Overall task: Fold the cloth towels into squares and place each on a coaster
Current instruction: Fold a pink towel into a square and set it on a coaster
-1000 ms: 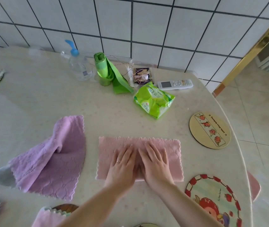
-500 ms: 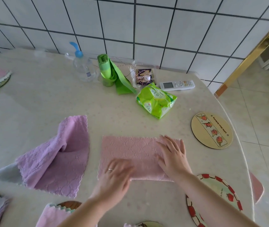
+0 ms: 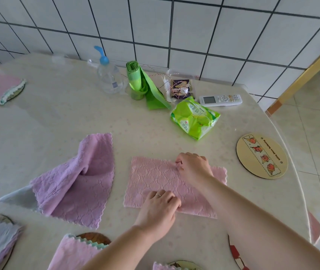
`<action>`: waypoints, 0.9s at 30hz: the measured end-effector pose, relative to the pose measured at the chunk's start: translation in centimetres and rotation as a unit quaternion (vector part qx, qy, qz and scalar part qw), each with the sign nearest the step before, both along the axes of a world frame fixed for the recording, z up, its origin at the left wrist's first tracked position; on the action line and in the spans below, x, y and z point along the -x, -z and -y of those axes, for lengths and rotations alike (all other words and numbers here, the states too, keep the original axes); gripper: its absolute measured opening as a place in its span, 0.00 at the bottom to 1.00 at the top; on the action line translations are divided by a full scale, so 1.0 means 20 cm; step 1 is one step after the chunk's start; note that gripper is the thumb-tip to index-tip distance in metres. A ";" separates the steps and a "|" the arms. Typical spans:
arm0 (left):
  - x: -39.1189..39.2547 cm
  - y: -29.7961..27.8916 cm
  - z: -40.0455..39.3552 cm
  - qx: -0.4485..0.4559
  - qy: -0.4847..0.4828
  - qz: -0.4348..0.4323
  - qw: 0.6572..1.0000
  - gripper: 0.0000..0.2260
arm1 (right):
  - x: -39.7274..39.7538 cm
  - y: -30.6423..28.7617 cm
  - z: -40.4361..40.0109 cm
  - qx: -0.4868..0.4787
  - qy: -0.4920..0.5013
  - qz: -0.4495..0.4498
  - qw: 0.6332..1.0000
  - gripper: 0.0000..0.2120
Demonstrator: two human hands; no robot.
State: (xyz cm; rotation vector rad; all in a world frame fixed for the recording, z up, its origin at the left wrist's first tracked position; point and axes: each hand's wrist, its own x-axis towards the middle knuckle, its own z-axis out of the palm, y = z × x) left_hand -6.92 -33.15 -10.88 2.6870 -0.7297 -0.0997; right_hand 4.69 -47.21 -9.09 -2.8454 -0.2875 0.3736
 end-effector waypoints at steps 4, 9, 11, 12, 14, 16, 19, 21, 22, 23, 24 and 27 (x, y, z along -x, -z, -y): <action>-0.05 -0.04 -0.09 -0.022 0.019 0.014 0.999 0.12 | 0.03 -0.02 0.08 -0.001 0.026 -0.026 0.999 0.12; -0.19 -0.06 -0.29 -0.087 -0.050 0.037 0.994 0.11 | 0.17 -0.03 0.16 -0.073 0.092 -0.112 0.987 0.07; -0.24 -0.06 -0.32 -0.114 -0.079 0.038 0.990 0.12 | 0.25 -0.03 0.16 -0.107 0.116 -0.116 0.981 0.11; -0.25 -0.06 -0.33 -0.117 -0.079 0.040 0.989 0.12 | 0.29 -0.03 0.15 -0.119 0.127 -0.110 0.979 0.12; -0.23 -0.05 -0.33 -0.106 -0.063 0.047 0.991 0.11 | 0.36 -0.03 0.14 -0.165 0.161 -0.110 0.967 0.14; -0.18 -0.04 -0.34 -0.083 -0.038 0.052 0.994 0.14 | 0.43 -0.03 0.15 -0.218 0.188 -0.136 0.948 0.16; -0.09 -0.01 -0.36 -0.114 0.029 0.031 0.993 0.27 | 0.52 -0.04 0.16 -0.240 0.158 -0.166 0.944 0.25; -0.04 0.01 -0.36 -0.138 0.052 -0.001 0.989 0.32 | 0.54 -0.05 0.17 -0.231 0.125 -0.172 0.949 0.31; -0.01 0.01 -0.35 -0.140 0.052 -0.012 0.989 0.34 | 0.55 -0.05 0.17 -0.226 0.112 -0.173 0.952 0.33; 0.01 0.01 -0.33 -0.132 0.050 -0.014 0.990 0.35 | 0.55 -0.05 0.17 -0.222 0.098 -0.172 0.955 0.33; 0.02 0.01 -0.32 -0.123 0.041 -0.019 0.991 0.36 | 0.55 -0.05 0.17 -0.217 0.084 -0.170 0.958 0.31; 0.02 -0.02 -0.31 -0.070 0.005 -0.034 0.997 0.30 | 0.54 -0.06 0.17 -0.223 0.069 -0.177 0.956 0.21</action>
